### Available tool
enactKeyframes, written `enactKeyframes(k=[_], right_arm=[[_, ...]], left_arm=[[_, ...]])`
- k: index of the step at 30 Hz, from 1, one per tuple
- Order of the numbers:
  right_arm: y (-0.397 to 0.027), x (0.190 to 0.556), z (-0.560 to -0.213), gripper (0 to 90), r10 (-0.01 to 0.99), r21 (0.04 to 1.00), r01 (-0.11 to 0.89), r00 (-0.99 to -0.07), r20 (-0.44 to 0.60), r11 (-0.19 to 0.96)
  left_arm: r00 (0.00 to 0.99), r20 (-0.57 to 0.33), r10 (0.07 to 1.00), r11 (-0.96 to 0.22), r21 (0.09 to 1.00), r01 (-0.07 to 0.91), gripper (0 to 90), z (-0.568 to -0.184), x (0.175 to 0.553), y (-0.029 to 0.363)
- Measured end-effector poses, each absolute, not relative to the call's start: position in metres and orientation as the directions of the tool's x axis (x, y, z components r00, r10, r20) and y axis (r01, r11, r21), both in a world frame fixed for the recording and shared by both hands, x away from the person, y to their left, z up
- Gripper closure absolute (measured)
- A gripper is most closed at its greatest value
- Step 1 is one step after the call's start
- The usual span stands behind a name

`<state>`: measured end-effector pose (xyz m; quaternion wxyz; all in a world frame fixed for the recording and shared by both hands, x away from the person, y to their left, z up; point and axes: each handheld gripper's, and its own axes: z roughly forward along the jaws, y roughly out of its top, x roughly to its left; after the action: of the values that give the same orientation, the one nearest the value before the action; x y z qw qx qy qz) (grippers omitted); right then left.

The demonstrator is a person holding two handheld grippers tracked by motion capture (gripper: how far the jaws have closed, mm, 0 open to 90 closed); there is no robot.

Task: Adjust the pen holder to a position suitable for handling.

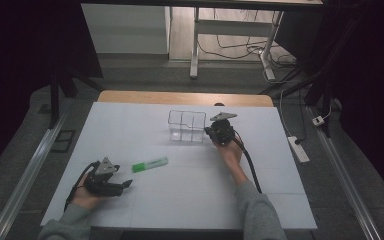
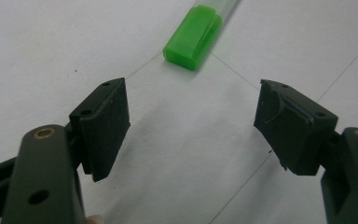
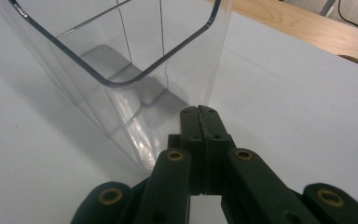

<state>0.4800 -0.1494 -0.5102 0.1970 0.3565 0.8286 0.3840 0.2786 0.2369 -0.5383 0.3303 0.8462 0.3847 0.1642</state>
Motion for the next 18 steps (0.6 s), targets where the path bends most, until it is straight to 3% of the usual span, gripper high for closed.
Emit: enactKeyframes(k=[18], right_arm=[[-0.165, 0.468, -0.503, 90.0, 0.741, 0.771, 0.439, -0.669, -0.063, 0.461]], left_arm=[[0.652, 0.024, 0.758, -0.485, 0.690, 0.538, 26.0, -0.538, 0.278, 0.237]])
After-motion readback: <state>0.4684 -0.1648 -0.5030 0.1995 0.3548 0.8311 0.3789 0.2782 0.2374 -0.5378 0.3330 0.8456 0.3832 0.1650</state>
